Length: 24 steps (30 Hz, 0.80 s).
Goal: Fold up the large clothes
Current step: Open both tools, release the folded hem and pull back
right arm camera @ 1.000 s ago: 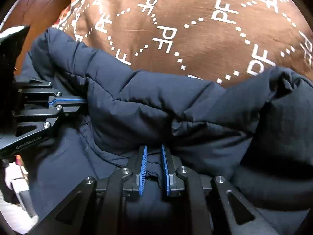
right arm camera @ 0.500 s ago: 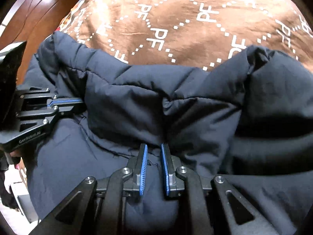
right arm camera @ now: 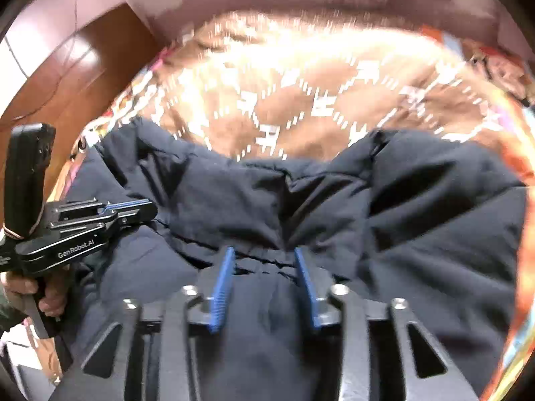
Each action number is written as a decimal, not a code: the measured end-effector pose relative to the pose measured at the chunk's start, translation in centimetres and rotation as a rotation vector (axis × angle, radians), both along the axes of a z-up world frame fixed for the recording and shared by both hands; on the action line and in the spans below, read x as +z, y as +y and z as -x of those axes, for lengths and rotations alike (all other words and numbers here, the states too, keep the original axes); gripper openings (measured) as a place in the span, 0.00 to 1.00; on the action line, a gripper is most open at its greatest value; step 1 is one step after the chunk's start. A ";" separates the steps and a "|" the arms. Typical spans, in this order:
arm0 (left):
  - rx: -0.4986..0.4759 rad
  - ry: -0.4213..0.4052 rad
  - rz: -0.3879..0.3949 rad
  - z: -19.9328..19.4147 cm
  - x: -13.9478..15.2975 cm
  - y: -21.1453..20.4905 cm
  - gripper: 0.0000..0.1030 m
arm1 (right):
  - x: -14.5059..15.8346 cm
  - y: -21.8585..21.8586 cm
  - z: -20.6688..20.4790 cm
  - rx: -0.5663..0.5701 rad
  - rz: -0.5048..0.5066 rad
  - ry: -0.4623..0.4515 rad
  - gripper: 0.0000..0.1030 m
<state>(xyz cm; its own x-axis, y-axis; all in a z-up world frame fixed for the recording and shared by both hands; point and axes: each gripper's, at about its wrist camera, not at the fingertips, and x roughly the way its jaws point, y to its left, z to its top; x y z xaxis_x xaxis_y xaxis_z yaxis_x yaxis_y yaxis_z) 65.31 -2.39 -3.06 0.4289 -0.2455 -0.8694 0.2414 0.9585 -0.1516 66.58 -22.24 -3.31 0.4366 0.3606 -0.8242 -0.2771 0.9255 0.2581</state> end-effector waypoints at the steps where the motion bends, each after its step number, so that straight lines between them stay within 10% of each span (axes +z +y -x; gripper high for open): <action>1: 0.005 -0.023 -0.007 0.7 0.6 0.3 0.14 | 0.5 -0.5 0.7 -0.020 0.002 -0.022 0.60; 5: 0.052 -0.134 -0.016 2.7 2.7 -0.9 0.56 | 2.2 -1.3 3.1 -0.089 0.000 -0.095 0.66; 12: 0.086 -0.218 0.012 5.0 4.9 -2.2 0.71 | 5.8 -2.2 6.0 -0.174 -0.036 -0.248 1.00; 24: 0.155 -0.385 0.078 10.7 7.7 -1.0 0.95 | 8.5 -3.0 12.1 -0.168 -0.064 -0.437 1.00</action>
<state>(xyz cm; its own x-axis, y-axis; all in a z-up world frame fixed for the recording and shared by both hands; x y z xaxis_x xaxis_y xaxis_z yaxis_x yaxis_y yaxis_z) 54.65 -3.43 4.63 0.7560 -0.2106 -0.6197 0.1480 0.9773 -0.1516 54.43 -25.26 5.21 0.7942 0.2996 -0.5287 -0.2202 0.9528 0.2091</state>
